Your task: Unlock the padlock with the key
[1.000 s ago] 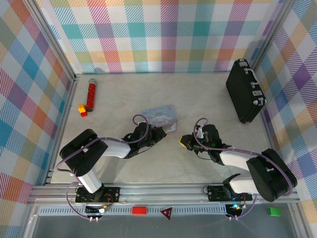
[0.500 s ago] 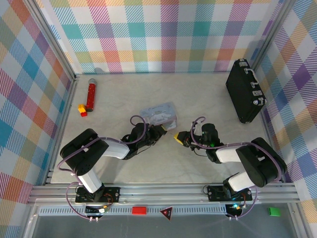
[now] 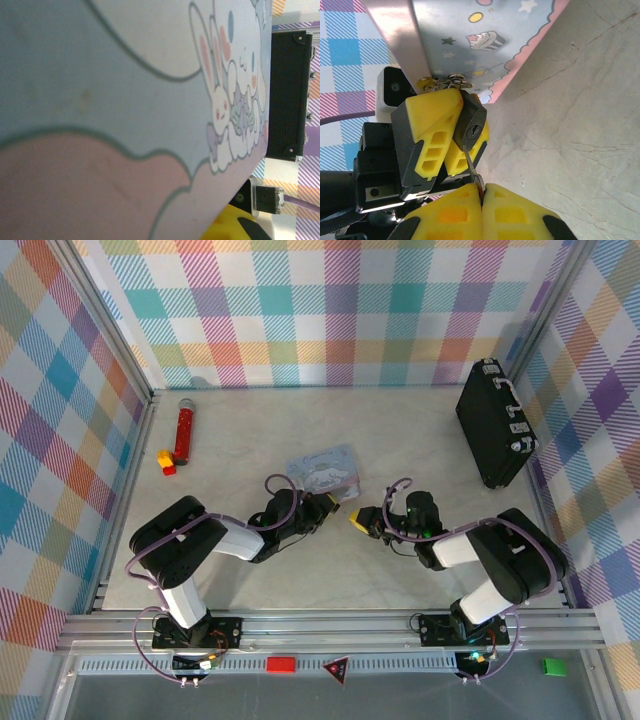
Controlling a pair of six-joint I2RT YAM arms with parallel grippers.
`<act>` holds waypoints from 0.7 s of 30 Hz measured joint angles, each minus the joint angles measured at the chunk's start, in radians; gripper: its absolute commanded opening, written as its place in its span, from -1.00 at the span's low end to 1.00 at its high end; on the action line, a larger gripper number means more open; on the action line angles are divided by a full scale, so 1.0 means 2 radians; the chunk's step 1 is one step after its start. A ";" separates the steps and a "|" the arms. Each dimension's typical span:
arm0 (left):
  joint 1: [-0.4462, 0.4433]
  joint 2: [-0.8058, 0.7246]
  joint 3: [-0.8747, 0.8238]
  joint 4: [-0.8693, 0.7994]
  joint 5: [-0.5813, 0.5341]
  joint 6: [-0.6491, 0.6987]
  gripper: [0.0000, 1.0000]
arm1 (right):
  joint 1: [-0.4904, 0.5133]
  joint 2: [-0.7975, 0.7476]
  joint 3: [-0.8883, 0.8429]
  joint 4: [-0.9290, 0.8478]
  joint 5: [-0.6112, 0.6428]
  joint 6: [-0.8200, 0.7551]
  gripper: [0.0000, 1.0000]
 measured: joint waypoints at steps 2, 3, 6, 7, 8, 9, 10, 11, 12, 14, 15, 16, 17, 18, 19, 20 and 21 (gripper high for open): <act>0.000 0.000 0.000 0.000 0.000 0.000 -0.90 | 0.000 0.015 -0.001 0.016 -0.002 0.007 -1.00; 0.000 0.000 0.000 0.000 0.000 -0.001 -0.90 | 0.000 0.023 -0.001 0.025 -0.005 0.011 -1.00; 0.000 0.000 0.000 0.001 0.000 -0.003 -0.90 | -0.001 0.051 -0.001 0.058 -0.011 0.028 -1.00; 0.000 0.000 0.000 0.002 0.000 -0.004 -0.90 | -0.002 0.059 -0.001 0.068 -0.013 0.033 -1.00; 0.000 0.000 0.000 0.002 0.000 -0.004 -0.90 | -0.003 0.065 -0.001 0.075 -0.014 0.036 -1.00; 0.000 0.000 0.000 0.002 0.000 -0.004 -0.90 | -0.003 0.071 -0.001 0.084 -0.015 0.041 -1.00; 0.000 0.000 0.000 0.002 0.000 -0.004 -0.90 | -0.004 0.074 -0.001 0.089 -0.016 0.043 -1.00; 0.000 0.000 0.000 0.002 0.000 -0.005 -0.90 | -0.005 0.077 -0.001 0.094 -0.018 0.045 -1.00; 0.000 -0.001 0.000 0.002 0.000 -0.006 -0.90 | -0.006 0.078 -0.001 0.097 -0.018 0.046 -1.00; 0.000 -0.001 0.000 0.002 0.000 -0.006 -0.91 | -0.006 0.078 -0.001 0.105 -0.020 0.047 -1.00; 0.000 -0.001 0.000 0.001 0.000 -0.006 -0.90 | -0.007 0.078 -0.001 0.108 -0.020 0.047 -1.00; 0.000 -0.002 0.000 0.001 0.001 -0.007 -0.90 | -0.007 0.079 -0.001 0.110 -0.021 0.048 -1.00; 0.000 -0.003 0.000 0.001 0.001 -0.008 -0.90 | -0.007 0.079 -0.001 0.112 -0.022 0.048 -1.00; 0.000 -0.005 0.000 0.000 0.001 -0.008 -0.90 | -0.008 0.079 -0.001 0.113 -0.022 0.048 -1.00; 0.000 -0.006 0.000 0.000 0.001 -0.008 -0.90 | -0.008 0.080 -0.001 0.115 -0.023 0.048 -1.00; 0.000 -0.008 0.000 0.000 0.001 -0.009 -0.90 | -0.010 0.082 -0.001 0.117 -0.023 0.050 -1.00; 0.000 -0.009 0.000 0.000 0.002 -0.010 -0.90 | -0.012 0.087 -0.001 0.122 -0.024 0.053 -1.00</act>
